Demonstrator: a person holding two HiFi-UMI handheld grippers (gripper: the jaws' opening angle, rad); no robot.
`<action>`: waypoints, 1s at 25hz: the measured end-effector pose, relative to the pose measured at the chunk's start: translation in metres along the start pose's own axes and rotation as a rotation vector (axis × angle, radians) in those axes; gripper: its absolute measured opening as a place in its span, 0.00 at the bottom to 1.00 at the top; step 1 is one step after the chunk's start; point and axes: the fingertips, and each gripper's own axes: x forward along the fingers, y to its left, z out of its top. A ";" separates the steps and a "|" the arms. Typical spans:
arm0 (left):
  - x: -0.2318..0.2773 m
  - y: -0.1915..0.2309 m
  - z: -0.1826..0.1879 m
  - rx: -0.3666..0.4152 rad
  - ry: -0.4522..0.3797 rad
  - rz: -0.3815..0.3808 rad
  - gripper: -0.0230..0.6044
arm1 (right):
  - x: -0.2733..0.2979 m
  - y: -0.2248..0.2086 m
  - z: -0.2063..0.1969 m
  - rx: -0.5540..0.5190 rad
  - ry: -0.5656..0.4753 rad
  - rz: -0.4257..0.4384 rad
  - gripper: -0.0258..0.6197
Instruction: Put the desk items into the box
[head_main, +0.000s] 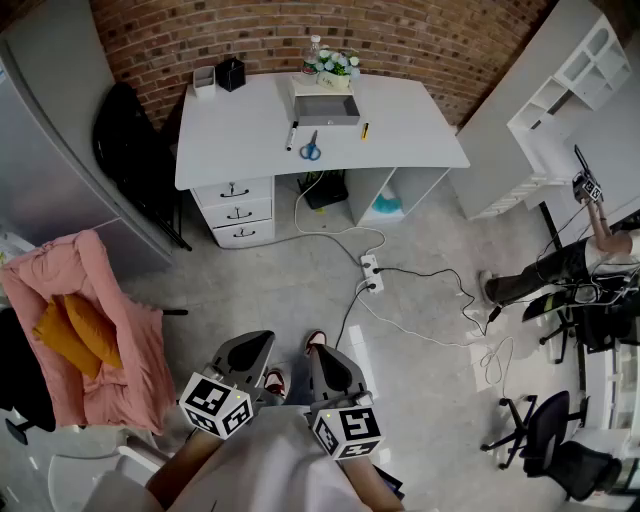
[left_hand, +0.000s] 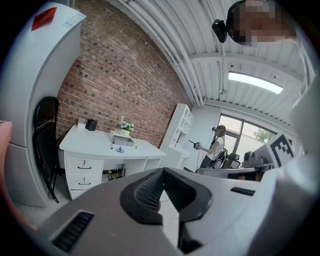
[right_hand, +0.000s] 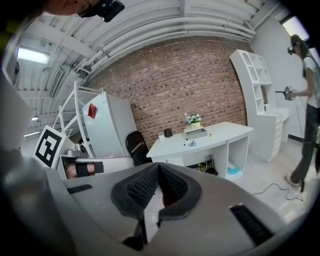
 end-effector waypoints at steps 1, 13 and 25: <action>0.001 -0.001 -0.001 -0.003 0.004 0.004 0.04 | 0.000 -0.001 0.001 0.002 0.002 0.010 0.08; 0.058 -0.004 0.033 0.005 -0.029 0.077 0.04 | 0.022 -0.057 0.046 0.014 -0.024 0.052 0.08; 0.154 0.012 0.071 0.064 -0.046 0.214 0.04 | 0.079 -0.141 0.093 0.016 -0.023 0.089 0.08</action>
